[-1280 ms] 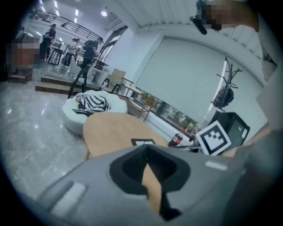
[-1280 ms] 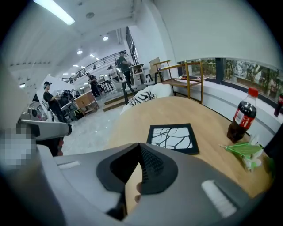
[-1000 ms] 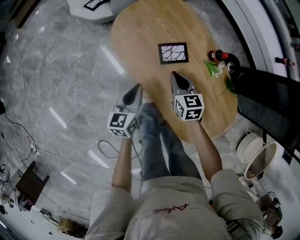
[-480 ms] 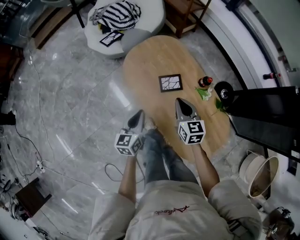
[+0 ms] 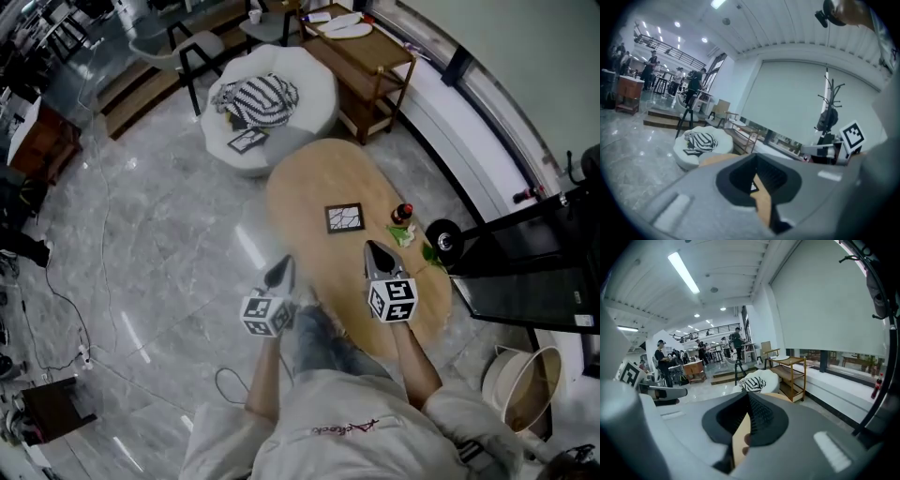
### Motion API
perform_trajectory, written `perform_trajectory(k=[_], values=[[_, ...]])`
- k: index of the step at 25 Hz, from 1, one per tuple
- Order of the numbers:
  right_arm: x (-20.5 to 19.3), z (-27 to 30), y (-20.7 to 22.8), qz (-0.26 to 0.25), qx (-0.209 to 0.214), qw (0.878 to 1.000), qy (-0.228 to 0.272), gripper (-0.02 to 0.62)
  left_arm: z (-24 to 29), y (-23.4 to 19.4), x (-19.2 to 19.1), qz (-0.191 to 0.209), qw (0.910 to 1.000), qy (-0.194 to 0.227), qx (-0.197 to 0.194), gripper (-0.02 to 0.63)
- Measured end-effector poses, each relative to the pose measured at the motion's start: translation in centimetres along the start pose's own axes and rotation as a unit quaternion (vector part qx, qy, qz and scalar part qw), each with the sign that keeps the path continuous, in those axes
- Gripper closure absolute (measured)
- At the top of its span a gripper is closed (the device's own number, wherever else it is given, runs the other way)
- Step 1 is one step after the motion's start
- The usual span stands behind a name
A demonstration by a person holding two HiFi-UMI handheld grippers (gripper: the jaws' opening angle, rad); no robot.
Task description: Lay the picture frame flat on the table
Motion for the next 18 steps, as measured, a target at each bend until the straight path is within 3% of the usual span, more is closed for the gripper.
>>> perform_trajectory(k=[18], values=[[3.9, -12.9, -1.2, -0.037, 0.012, 0.998, 0.049, 0.594, -10.3, 8.2, 5.0, 0.052, 0.9968, 0.055, 0.024, 0.606]])
Point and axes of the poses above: the fingertips, and each gripper's own axes: z forward along the fingers, y to its right, x out of its top, the point moved 6 cm from there along -z, backward along the fingers, and after that the axes turned 7 degrees about -y, right-handed, at the moved point
